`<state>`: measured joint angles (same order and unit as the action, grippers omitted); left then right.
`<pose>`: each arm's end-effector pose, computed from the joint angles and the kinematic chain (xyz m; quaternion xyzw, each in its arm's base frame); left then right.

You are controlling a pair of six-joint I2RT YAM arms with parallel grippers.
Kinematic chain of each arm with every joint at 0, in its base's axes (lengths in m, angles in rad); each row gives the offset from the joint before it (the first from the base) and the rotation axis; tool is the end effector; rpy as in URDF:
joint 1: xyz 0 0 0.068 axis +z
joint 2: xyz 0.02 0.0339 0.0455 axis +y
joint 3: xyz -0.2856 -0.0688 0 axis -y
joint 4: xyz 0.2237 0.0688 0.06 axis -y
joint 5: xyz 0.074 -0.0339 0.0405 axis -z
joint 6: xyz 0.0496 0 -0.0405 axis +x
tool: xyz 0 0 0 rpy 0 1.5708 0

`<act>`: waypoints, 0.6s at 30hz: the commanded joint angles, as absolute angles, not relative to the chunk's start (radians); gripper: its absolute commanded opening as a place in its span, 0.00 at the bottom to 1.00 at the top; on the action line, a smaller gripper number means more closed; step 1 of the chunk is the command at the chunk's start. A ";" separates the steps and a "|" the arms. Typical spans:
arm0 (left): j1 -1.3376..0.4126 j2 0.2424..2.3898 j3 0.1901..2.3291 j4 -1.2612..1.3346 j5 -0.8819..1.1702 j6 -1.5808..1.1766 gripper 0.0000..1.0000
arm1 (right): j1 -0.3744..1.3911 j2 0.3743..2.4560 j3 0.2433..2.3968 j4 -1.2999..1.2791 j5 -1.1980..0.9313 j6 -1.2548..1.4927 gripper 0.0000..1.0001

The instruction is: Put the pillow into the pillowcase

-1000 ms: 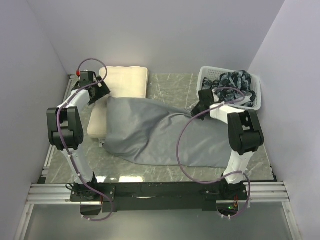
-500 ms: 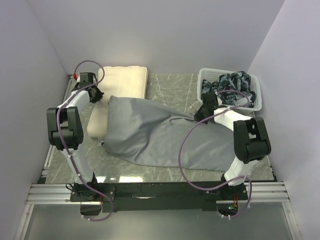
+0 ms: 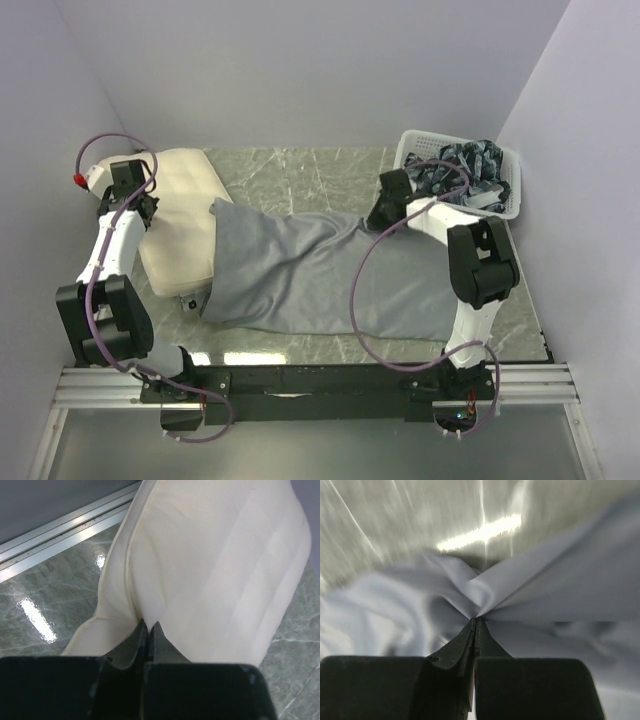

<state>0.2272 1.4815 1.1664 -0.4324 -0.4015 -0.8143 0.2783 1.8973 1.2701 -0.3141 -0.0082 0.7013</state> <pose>0.3011 0.0895 0.3043 -0.5160 0.7393 0.0615 0.4282 0.3852 0.1105 0.2014 0.1984 0.9299 0.1491 0.2713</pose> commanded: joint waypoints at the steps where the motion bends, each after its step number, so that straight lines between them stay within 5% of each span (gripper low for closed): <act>1: 0.227 1.407 1.177 -0.381 -0.479 -0.853 0.01 | 0.314 1.780 1.122 -0.244 0.021 0.779 0.00; 8: 0.229 1.397 1.169 -0.373 -0.460 -0.873 0.01 | 0.263 1.461 0.787 -0.184 0.192 0.874 0.00; 18: 0.227 1.396 1.092 -0.307 -0.359 -0.884 0.01 | -0.049 1.347 0.819 -0.284 0.144 0.739 0.00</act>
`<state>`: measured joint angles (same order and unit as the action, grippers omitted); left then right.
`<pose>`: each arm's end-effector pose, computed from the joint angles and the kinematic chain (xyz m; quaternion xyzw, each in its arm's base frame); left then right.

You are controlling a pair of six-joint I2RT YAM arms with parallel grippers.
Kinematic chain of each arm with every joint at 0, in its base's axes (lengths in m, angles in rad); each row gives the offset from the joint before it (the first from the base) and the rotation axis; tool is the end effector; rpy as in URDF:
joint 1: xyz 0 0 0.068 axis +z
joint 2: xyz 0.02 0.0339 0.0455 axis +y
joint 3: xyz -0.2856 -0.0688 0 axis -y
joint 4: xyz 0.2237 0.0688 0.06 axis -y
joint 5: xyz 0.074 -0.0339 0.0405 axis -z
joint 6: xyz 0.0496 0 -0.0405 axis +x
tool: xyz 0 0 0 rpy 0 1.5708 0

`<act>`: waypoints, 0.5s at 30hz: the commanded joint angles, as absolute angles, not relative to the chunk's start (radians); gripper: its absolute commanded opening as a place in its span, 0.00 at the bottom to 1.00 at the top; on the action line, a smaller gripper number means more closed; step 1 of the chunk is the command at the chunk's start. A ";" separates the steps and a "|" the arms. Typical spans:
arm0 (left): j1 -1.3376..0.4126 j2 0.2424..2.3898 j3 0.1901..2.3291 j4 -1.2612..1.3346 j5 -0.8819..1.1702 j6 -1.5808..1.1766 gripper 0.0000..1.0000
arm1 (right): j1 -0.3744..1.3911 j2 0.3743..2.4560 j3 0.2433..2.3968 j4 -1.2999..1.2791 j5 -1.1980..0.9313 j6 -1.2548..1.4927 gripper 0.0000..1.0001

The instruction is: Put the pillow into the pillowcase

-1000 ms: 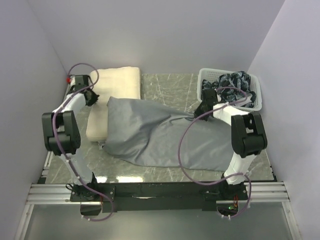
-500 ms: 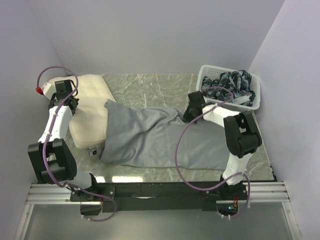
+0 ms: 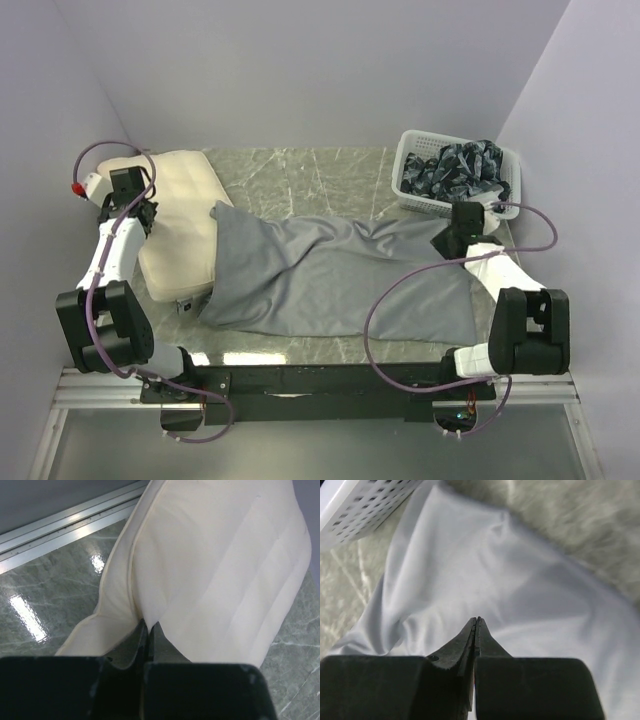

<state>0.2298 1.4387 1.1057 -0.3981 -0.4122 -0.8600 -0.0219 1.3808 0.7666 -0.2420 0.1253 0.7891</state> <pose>0.2899 0.0882 0.3004 -0.5346 0.7211 0.0540 0.4373 0.2640 -0.0120 0.2210 0.3890 0.8505 0.0762 0.3456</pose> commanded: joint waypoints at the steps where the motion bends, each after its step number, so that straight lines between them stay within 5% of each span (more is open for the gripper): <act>1: 0.229 1.399 1.091 -0.305 -0.351 -0.881 0.01 | -0.046 1.351 0.848 -0.288 0.127 0.721 0.00; 4: 0.227 1.411 1.089 -0.308 -0.344 -0.880 0.01 | 0.050 1.347 0.870 -0.291 0.072 0.697 0.10; 5: 0.227 1.413 1.089 -0.304 -0.338 -0.882 0.01 | 0.095 1.345 0.873 -0.305 0.107 0.692 0.31; 8: 0.227 1.413 1.085 -0.293 -0.324 -0.887 0.01 | 0.228 1.356 0.856 -0.321 0.198 0.702 0.57; 15: 0.227 1.417 1.080 -0.290 -0.313 -0.884 0.01 | 0.298 1.416 0.759 -0.170 0.137 0.840 0.64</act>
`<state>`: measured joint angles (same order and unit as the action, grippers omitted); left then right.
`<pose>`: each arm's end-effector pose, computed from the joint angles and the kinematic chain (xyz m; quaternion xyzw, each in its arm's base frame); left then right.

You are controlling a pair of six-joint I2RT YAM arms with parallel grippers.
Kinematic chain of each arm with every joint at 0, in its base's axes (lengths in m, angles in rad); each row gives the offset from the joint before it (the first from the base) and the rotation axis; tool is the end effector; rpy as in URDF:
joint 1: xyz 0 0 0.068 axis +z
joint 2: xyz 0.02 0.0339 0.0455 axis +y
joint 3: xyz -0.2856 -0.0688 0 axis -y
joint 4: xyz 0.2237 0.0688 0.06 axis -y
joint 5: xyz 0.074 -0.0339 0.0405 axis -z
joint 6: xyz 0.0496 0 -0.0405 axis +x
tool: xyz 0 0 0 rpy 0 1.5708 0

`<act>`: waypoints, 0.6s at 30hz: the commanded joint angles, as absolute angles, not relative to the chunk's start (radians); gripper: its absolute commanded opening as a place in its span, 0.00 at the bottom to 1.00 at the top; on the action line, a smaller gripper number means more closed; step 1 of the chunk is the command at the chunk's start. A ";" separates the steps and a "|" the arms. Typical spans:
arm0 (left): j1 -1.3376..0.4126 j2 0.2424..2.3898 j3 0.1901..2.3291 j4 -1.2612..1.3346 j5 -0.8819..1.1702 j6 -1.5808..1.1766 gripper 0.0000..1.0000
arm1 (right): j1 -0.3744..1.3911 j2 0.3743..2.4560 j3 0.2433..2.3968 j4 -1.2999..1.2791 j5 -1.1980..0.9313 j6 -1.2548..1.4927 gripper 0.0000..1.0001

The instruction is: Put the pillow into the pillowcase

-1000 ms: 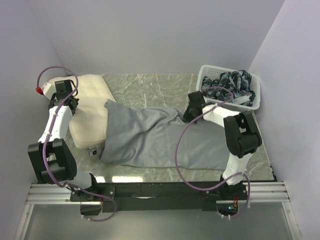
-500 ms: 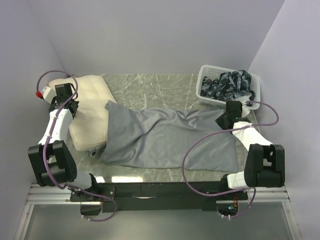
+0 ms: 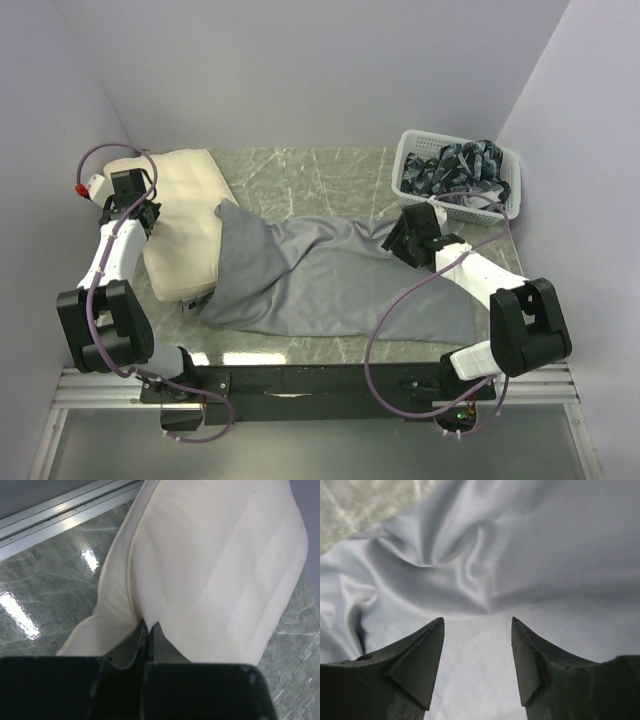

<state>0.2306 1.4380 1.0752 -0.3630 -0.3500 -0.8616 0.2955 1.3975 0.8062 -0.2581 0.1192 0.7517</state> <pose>0.2909 0.0858 0.2932 -0.5275 0.7304 0.0257 0.4331 0.2613 0.0734 0.2274 0.2317 0.9050 0.1279 0.3330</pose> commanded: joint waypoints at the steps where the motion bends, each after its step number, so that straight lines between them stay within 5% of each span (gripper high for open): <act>1: 0.229 1.416 1.075 -0.290 -0.311 -0.884 0.01 | 0.296 1.414 0.741 -0.157 0.144 0.877 0.66; 18: 0.227 1.417 1.080 -0.287 -0.299 -0.884 0.01 | 0.258 1.451 0.712 -0.124 0.184 1.081 0.56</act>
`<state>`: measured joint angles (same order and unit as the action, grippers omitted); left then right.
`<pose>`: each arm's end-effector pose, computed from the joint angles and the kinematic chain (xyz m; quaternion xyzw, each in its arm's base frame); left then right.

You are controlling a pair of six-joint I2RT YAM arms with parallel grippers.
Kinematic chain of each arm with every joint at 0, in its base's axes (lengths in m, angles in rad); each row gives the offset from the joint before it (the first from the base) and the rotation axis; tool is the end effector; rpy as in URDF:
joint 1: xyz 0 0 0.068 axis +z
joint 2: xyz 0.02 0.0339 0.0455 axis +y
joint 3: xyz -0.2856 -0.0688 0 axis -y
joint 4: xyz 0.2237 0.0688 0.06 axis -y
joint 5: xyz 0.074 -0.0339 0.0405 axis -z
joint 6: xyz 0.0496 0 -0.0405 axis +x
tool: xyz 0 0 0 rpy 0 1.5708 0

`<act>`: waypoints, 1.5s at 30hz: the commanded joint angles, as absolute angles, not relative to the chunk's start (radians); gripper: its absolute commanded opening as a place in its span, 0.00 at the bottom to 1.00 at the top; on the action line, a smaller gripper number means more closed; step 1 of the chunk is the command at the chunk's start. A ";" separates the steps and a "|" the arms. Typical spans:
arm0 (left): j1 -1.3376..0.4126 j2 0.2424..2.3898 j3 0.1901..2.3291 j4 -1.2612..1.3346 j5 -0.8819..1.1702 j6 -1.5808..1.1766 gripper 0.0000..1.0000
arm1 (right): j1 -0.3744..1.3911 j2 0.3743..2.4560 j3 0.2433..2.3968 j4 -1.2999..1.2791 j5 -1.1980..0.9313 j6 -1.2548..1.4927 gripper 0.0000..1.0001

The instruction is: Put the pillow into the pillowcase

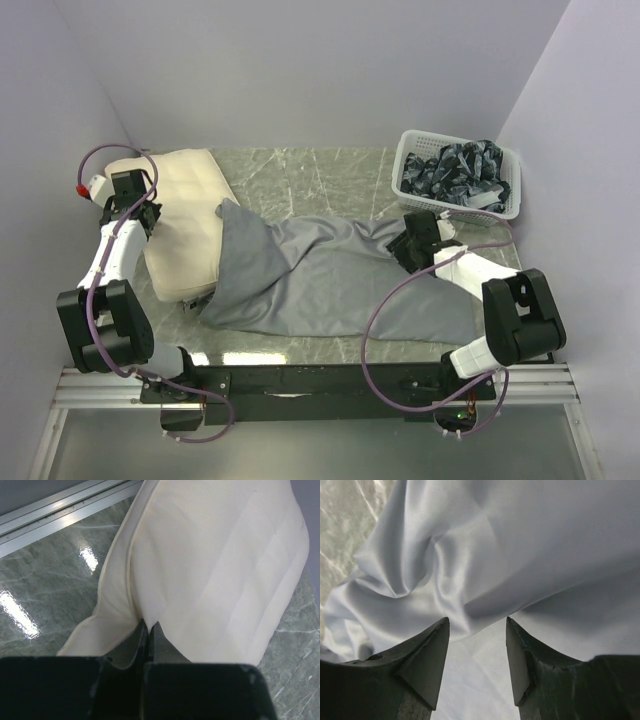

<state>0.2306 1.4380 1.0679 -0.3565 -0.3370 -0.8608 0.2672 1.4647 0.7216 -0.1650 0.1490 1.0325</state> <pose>0.2910 0.0852 0.2914 -0.5255 0.7330 0.0203 0.4314 0.2631 0.0644 0.1933 0.3746 0.8657 0.1403 0.3009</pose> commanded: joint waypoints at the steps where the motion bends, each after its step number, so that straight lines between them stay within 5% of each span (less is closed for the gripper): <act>1: 0.227 1.419 1.083 -0.287 -0.299 -0.885 0.01 | 0.250 1.451 0.707 -0.121 0.189 1.088 0.57; 6: 0.227 1.417 1.083 -0.290 -0.298 -0.881 0.01 | 0.196 1.496 0.710 -0.094 0.161 1.089 0.55; 9: 0.227 1.410 1.071 -0.281 -0.295 -0.890 0.01 | 0.157 1.511 0.704 -0.081 0.130 1.068 0.30; 10: 0.227 1.407 1.066 -0.279 -0.295 -0.891 0.01 | 0.146 1.509 0.697 -0.080 0.124 1.063 0.10; 11: 0.227 1.407 1.066 -0.282 -0.298 -0.893 0.01 | 0.132 1.488 0.687 -0.081 0.114 1.058 0.00; 20: 0.229 1.397 1.055 -0.284 -0.296 -0.919 0.01 | -0.155 1.175 0.609 -0.268 0.227 0.870 0.00; 26: 0.225 1.407 1.028 -0.278 -0.238 -0.937 0.01 | -0.219 1.241 0.739 -0.330 0.244 0.802 0.13; 29: 0.216 1.399 1.008 -0.262 -0.183 -0.936 0.02 | -0.172 1.276 0.820 -0.354 0.158 0.749 0.31; 30: 0.210 1.387 0.999 -0.264 -0.184 -0.940 0.05 | -0.129 1.272 0.848 -0.363 0.172 0.735 0.46; 31: 0.206 1.378 0.996 -0.265 -0.187 -0.937 0.09 | -0.079 1.263 0.860 -0.376 0.249 0.729 0.54; 34: 0.186 1.329 0.999 -0.301 -0.259 -0.917 0.69 | 0.144 1.233 0.897 -0.381 0.255 0.716 0.64; 37: 0.158 1.258 1.003 -0.345 -0.357 -0.885 0.91 | 0.329 1.261 0.926 -0.361 0.224 0.698 0.70; 45: -0.023 1.092 0.976 -0.406 -0.396 -0.783 0.97 | 0.720 1.580 1.256 -0.296 0.104 0.626 0.66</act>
